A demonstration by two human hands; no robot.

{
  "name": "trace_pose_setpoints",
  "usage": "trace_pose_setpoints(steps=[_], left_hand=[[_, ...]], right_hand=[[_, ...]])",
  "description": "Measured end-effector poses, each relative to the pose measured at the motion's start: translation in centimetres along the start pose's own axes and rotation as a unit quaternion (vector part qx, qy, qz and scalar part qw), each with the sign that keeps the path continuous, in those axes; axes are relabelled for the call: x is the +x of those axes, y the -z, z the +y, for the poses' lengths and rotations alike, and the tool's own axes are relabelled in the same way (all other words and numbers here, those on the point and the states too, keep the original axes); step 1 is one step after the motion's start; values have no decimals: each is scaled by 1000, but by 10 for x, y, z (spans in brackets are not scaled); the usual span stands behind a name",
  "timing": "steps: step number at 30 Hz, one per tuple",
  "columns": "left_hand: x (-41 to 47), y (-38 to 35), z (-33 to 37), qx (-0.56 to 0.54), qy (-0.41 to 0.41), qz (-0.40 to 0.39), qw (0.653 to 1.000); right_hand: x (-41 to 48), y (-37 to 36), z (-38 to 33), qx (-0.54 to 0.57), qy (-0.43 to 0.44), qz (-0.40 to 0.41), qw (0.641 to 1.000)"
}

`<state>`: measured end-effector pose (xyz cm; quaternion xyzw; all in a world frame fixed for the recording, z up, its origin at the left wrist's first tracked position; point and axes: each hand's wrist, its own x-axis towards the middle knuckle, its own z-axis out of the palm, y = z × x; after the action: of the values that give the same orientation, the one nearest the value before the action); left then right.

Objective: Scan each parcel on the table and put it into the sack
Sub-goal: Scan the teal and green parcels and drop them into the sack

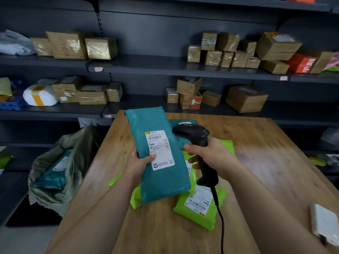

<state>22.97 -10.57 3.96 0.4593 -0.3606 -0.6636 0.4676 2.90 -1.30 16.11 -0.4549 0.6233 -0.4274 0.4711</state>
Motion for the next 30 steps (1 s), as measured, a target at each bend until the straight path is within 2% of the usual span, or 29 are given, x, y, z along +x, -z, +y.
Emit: trace_pose_setpoints(steps=[4,8,16,20,25,30], left_hand=[[-17,28,21,18,-33,11,999],[-37,73,46,12,-66,32,997],[-64,209,90,10,-103,112,988],[-76,301,115,78,-112,176,975],[-81,416,153,253,-102,255,928],[-55,499,183,360,-75,232,900]], right_hand=[[18,-32,10,14,-8,-17,1000],[28,-82,11,42,-36,-80,995],[37,-230,-2,70,-35,-207,975],[44,-329,-15,71,-56,-222,971],[55,-453,-30,58,-68,-202,975],[77,-543,-35,63,-83,-165,981]])
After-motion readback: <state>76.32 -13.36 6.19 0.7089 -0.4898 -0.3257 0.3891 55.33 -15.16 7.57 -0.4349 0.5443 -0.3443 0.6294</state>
